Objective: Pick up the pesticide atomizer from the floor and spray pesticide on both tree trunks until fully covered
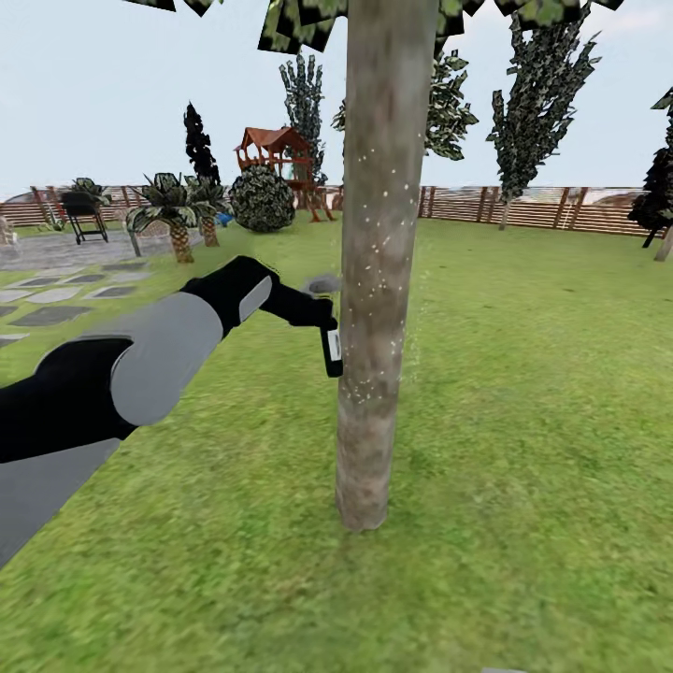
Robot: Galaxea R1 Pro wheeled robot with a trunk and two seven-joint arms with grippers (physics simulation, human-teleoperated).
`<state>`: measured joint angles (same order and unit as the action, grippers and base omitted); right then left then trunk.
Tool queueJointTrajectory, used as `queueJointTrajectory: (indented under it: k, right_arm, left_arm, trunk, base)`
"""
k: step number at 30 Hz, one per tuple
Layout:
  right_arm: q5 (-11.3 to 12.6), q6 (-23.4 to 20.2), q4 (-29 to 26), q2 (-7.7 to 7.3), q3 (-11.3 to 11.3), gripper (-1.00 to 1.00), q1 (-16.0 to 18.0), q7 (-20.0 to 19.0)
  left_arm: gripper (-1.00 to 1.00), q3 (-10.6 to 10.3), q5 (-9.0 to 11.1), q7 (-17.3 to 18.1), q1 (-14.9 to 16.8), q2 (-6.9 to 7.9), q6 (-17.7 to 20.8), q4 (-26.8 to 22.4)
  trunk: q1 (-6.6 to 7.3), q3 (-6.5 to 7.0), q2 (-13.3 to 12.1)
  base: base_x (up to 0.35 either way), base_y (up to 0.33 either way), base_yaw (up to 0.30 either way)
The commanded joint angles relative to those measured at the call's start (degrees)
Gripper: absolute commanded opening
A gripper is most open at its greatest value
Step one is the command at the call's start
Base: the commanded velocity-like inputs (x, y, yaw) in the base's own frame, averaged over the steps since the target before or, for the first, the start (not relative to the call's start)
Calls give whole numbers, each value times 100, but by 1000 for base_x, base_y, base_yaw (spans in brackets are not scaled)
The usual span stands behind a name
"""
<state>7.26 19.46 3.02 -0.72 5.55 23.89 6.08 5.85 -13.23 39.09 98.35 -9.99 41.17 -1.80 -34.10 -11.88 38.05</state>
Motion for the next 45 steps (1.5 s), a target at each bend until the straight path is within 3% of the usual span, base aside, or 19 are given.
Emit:
queueJointTrajectory:
  k: [1,4,6,10,12,13,18,22,24,26,28,34,41,45]
  right_arm:
    - [58,40,23,2,51,100,10,-1]
    - [57,40,23,2,52,100,10,-1]
    - [57,40,23,2,52,100,10,-1]
    - [57,40,23,2,51,100,10,-1]
    - [57,40,23,2,50,100,10,-1]
    - [57,40,23,2,51,100,10,-1]
    - [65,51,23,-6,44,100,10,16]
    - [71,57,23,-28,38,100,10,31]
    - [75,57,21,-32,37,100,10,33]
    - [71,58,21,-33,42,100,10,34]
    - [73,62,20,-33,43,100,10,34]
    - [72,74,15,-48,43,100,10,34]
    - [74,88,14,-256,43,100,10,34]
    - [74,92,14,-299,43,100,10,34]
  left_arm:
    - [-100,74,-47,-103,-75,-1,-9,-8]
    - [-100,74,-43,-601,-342,-1,-212,-3]
    - [-100,74,-41,-681,-476,-1,-318,-2]
    - [-100,74,-40,-729,-841,-1,-600,4]
    - [-100,74,-39,-733,-1099,-1,-948,4]
    - [-100,74,-39,-735,-1381,-1,-1139,4]
    - [-100,74,-39,-744,-1852,-1,-1766,4]
    - [-100,74,-44,-745,-2168,-1,-1852,4]
    - [-100,74,-47,-745,-2502,-1,-2175,4]
    - [-100,74,-41,-745,-3353,-1,-3023,4]
    - [-100,74,-40,-747,-3683,-1,-3398,4]
    - [-100,74,-39,-745,-3916,-1,-3599,4]
    - [-100,74,-39,-743,-4083,-1,-3831,4]
    - [-100,74,-39,-744,-4097,-1,-3931,4]
  trunk:
    - [-1,-8,9]
    - [-1,-8,9]
    - [-1,-8,9]
    - [-1,-8,9]
    - [-1,-8,9]
    - [-1,-8,9]
    - [-1,-8,9]
    - [-1,-8,9]
    - [-1,-8,9]
    - [-1,-8,9]
    - [-1,-8,9]
    - [-1,-8,9]
    - [-1,-8,9]
    - [-1,-8,9]
  base:
    - [0,0,0]
    - [0,0,0]
    - [0,0,0]
    - [0,0,0]
    - [0,0,0]
    - [0,0,0]
    - [-8,0,0]
    - [-203,0,0]
    - [-326,0,0]
    - [-345,0,0]
    - [-348,0,0]
    - [-348,0,0]
    - [-350,1,0]
    - [-350,46,0]
